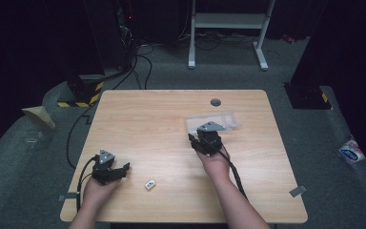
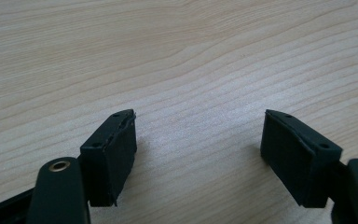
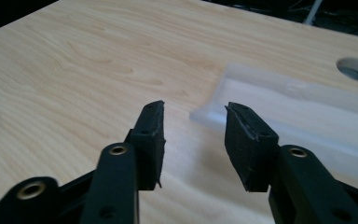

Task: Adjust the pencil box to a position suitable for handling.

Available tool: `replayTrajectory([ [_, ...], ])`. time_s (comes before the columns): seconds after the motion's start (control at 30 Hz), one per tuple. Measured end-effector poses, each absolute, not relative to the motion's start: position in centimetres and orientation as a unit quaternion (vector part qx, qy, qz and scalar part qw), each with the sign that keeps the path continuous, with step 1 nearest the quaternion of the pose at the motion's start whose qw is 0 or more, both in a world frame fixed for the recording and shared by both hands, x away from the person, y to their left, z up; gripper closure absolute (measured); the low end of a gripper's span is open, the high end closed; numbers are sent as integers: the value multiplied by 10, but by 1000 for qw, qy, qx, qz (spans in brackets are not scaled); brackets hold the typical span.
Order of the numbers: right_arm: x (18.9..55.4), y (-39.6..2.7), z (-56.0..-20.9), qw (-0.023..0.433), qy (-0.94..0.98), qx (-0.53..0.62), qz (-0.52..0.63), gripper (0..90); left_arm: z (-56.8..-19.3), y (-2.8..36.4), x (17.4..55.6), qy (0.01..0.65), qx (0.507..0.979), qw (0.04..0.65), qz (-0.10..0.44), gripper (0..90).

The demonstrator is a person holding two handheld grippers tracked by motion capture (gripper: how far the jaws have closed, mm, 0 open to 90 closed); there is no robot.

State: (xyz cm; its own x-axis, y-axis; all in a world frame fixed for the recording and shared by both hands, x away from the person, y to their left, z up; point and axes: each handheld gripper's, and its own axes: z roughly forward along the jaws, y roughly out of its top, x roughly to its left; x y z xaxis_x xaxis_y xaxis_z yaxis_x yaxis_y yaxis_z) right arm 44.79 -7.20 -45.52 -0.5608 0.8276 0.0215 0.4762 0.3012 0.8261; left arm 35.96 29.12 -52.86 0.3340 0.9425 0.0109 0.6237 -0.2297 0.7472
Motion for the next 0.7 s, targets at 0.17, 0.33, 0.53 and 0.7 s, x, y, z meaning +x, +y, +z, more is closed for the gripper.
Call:
replayTrajectory([
  [0.17,473,-50,-459,210,791,419,393,660,-529,291,360,524,746,332,240,269],
  [0.33,484,-39,-467,214,802,419,368,701,-529,291,360,524,746,332,240,269],
  [0.53,488,-36,-474,226,807,418,350,705,-529,291,360,524,746,332,240,269],
  [0.7,488,-36,-478,230,812,417,338,674,-529,291,360,524,747,332,240,269],
])
